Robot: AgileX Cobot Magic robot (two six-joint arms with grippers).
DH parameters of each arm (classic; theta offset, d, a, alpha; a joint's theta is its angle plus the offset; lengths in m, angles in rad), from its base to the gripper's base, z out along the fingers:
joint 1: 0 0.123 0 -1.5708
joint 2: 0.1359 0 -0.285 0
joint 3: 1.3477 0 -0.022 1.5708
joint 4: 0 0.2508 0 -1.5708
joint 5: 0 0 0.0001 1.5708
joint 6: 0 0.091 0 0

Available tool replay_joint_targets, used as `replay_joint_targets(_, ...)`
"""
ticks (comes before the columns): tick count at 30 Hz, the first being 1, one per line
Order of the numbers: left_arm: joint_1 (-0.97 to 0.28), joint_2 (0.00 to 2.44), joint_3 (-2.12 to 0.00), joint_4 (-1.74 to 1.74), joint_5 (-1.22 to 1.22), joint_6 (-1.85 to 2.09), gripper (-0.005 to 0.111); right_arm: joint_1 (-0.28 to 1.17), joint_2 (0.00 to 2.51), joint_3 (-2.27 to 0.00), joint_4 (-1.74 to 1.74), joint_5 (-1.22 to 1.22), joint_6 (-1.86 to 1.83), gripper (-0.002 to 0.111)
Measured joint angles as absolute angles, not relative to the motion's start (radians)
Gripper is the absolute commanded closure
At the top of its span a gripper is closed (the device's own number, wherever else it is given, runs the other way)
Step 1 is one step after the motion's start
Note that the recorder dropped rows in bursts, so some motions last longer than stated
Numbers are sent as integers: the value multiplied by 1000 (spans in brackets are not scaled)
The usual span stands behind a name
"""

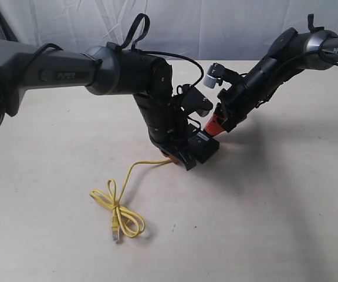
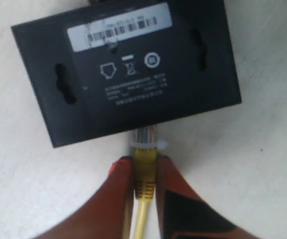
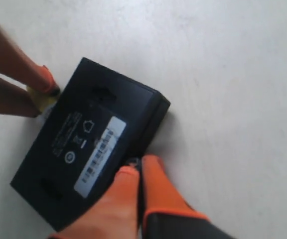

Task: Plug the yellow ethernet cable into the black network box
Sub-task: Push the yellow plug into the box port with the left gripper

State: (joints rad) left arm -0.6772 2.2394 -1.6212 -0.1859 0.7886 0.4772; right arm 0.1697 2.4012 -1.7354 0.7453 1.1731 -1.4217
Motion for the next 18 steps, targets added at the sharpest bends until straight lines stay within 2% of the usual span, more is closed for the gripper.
replay_joint_targets(18, -677, 2241, -1619, -207, 739, 457, 107, 172, 2401, -1735, 681, 1192, -1334, 109)
